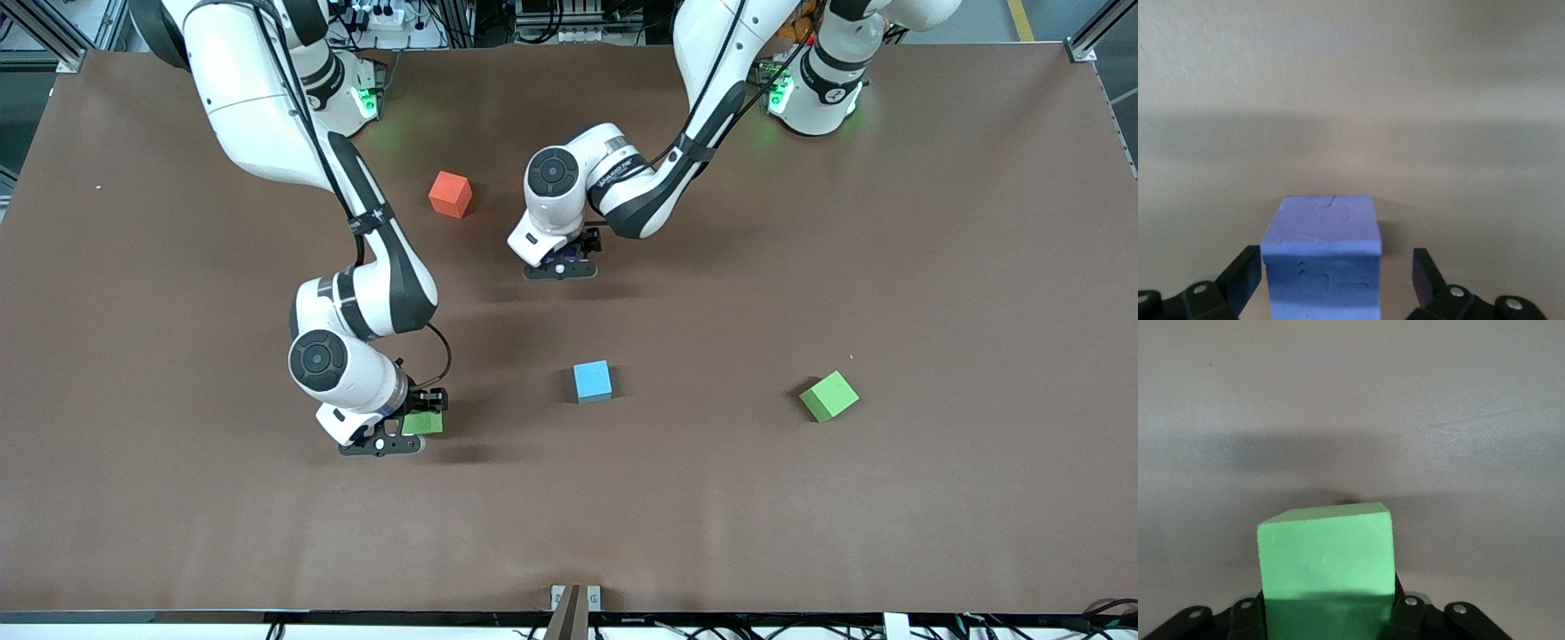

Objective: Arrange blocks into number 1
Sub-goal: 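Line the purple cube up after the red cube with the left gripper, then place the green cube after purple while the left gripper grasps the other green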

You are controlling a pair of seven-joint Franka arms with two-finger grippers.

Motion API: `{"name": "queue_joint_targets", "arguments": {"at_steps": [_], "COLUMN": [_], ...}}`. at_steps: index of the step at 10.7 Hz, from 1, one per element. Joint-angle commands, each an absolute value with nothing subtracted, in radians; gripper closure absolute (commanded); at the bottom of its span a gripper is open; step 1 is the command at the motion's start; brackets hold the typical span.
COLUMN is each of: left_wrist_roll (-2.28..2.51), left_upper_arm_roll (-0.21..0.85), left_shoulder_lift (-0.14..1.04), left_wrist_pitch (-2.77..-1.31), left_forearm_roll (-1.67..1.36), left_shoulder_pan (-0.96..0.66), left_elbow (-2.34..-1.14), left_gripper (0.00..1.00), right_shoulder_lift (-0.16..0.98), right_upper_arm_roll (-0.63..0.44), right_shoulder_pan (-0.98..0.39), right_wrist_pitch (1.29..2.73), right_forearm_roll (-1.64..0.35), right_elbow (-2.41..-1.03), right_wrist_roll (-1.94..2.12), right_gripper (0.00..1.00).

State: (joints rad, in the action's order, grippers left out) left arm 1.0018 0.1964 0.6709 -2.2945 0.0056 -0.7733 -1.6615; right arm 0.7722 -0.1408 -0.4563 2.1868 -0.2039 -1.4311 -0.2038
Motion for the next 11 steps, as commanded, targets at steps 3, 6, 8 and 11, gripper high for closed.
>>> {"name": "queue_joint_targets", "arguments": {"at_steps": [3, 6, 8, 11], "left_wrist_roll": [0.962, 0.721, 0.401, 0.075], "left_upper_arm_roll": [0.212, 0.218, 0.218, 0.144], "left_shoulder_lift": [0.464, 0.401, 0.409, 0.448], "left_wrist_pitch": [-2.163, -2.044, -2.011, -2.013], "left_forearm_roll": [-0.006, -0.009, -0.002, 0.005], "left_shoulder_pan": [-0.533, -0.337, -0.189, -0.147], "left_elbow": [-1.674, -1.674, -1.675, -1.683], "left_gripper": [0.0, 0.0, 0.0, 0.0], "right_shoulder_lift": [0.755, 0.755, 0.752, 0.666], "right_upper_arm_roll": [-0.137, -0.14, -0.138, -0.141], "right_shoulder_pan": [-0.523, -0.664, -0.751, -0.868], "right_wrist_pitch": [2.158, 2.119, 2.108, 2.149], "right_forearm_roll": [-0.202, -0.199, -0.204, -0.202], "right_elbow": [-1.443, -1.453, -1.459, -1.586], "right_wrist_roll": [-0.264, -0.43, -0.509, -0.598], "right_gripper": [1.0, 1.0, 1.0, 1.0]}}
